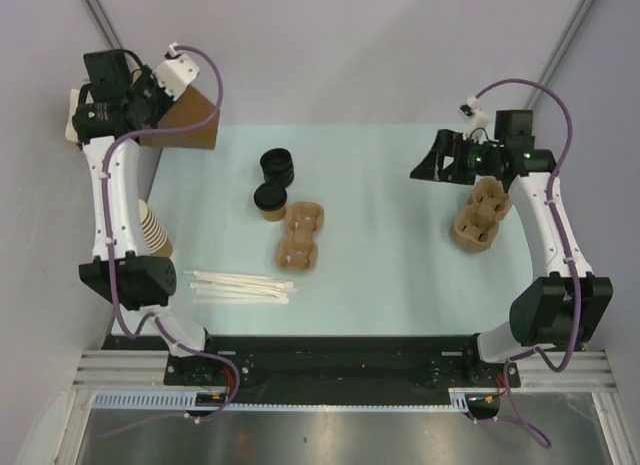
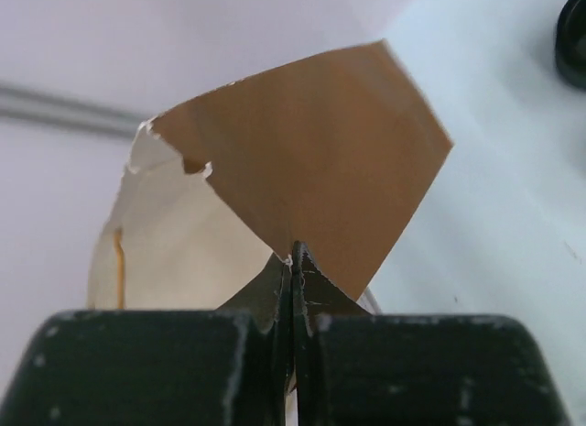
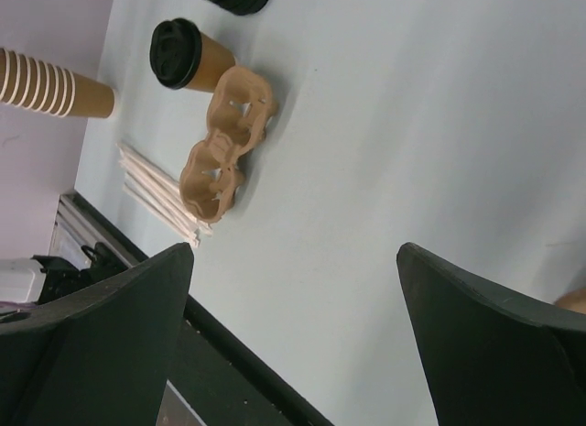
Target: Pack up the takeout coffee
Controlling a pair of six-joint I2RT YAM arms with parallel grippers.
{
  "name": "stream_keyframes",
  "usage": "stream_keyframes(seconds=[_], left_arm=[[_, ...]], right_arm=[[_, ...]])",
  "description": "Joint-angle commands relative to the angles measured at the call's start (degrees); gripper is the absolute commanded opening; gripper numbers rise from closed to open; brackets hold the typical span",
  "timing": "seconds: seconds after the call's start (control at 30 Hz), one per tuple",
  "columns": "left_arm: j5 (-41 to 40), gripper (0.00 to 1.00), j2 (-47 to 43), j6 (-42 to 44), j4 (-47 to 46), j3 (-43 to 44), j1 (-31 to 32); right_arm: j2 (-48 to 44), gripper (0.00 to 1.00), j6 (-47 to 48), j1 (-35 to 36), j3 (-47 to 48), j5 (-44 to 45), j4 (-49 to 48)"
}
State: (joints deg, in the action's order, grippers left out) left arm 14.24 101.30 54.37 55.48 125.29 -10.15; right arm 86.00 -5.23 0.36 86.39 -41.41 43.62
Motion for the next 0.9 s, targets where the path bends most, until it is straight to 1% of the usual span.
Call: stream_keyframes(seconds=[0.0, 0.07, 0.1, 0.17, 0.2, 0.23, 0.27, 0.3, 0.33, 0.37, 0.4, 0.43, 0.47, 0.5, 0.57, 0.6, 0.67, 0.73, 0.8, 0.87], left_arm=[[5.7, 0.00, -9.3, -2.6, -4.5, 3.3, 9.2], [7.6, 0.00, -11.4, -4.4, -5.0, 2.6, 13.4], [7.7, 0.00, -12.2, -5.1, -4.3, 2.4, 17.8], [6.9, 0.00, -14.3, -5.3, -3.4, 1.2, 23.0], [6.7, 0.00, -15.2, -5.4, -2.7, 0.5, 28.0], [6.4, 0.00, -16.6, -5.6, -2.1, -0.4, 30.5], [6.1, 0.00, -17.4, -6.2, -2.0, -2.9, 32.9], [5.1, 0.00, -18.0, -6.1, -1.6, -4.3, 37.5], [4.1, 0.00, -19.2, -5.9, -1.2, -5.7, 39.9], [3.2, 0.00, -19.6, -5.8, -1.1, -9.0, 42.3], [2.0, 0.00, -20.1, -5.9, -1.0, -10.8, 46.1], [1.6, 0.00, -20.5, -5.9, -1.0, -12.5, 48.0], [0.9, 0.00, -20.9, -7.5, -1.5, -16.1, 49.8], [0.5, 0.00, -20.8, -8.5, -1.9, -17.9, 53.1], [-0.7, 0.00, -20.1, -10.4, -2.0, -22.2, 56.7], [-1.7, 0.00, -18.8, -11.1, -2.3, -23.2, 60.1], [-4.4, 0.00, -16.2, -13.7, -3.6, -25.4, 63.7], [-8.4, 0.00, -13.5, -15.3, -3.8, -25.5, 65.4], [-9.1, 0.00, -10.6, -16.0, -2.7, -25.2, 66.8], [-9.6, 0.01, -9.8, -15.2, -2.4, -25.7, 68.2]], right_arm=[[-4.2, 1.00, 1.2, -5.4, 1.1, -1.6, 0.2], [-4.3, 0.99, 1.2, -7.7, 2.0, -3.1, 1.3], [-4.1, 1.00, 1.4, -10.4, 2.6, -4.3, 1.7], [-3.9, 1.00, 2.2, -13.2, 4.3, -5.5, 3.4], [-4.0, 1.00, 2.4, -14.5, 4.8, -6.7, 4.0], [-4.0, 1.00, 2.8, -17.1, 5.8, -7.3, 4.5], [-4.2, 1.00, 3.1, -18.4, 6.2, -7.7, 5.8], [-4.3, 1.00, 4.0, -19.4, 6.4, -8.8, 6.5], [-4.6, 1.00, 4.6, -21.7, 6.9, -9.1, 7.9], [-4.8, 1.00, 5.1, -22.5, 7.0, -9.6, 8.8], [-4.9, 1.00, 6.8, -23.4, 7.0, -10.3, 9.8], [-5.2, 1.00, 7.6, -24.4, 7.1, -10.6, 11.8], [-5.4, 1.00, 8.8, -24.9, 7.0, -11.0, 12.9], [-5.5, 1.00, 11.1, -25.1, 7.0, -11.5, 14.3], [-5.8, 1.00, 13.0, -25.1, 6.0, -11.6, 17.3], [-5.9, 1.00, 13.7, -25.1, 5.4, -11.8, 17.9], [-6.4, 1.00, 15.2, -25.3, 3.7, -12.2, 19.7], [-6.9, 1.00, 16.9, -25.2, 2.8, -12.4, 21.2], [-7.3, 1.00, 18.0, -25.2, 2.1, -12.2, 22.4], [-7.6, 0.99, 19.3, -25.2, 2.1, -12.2, 23.3]])
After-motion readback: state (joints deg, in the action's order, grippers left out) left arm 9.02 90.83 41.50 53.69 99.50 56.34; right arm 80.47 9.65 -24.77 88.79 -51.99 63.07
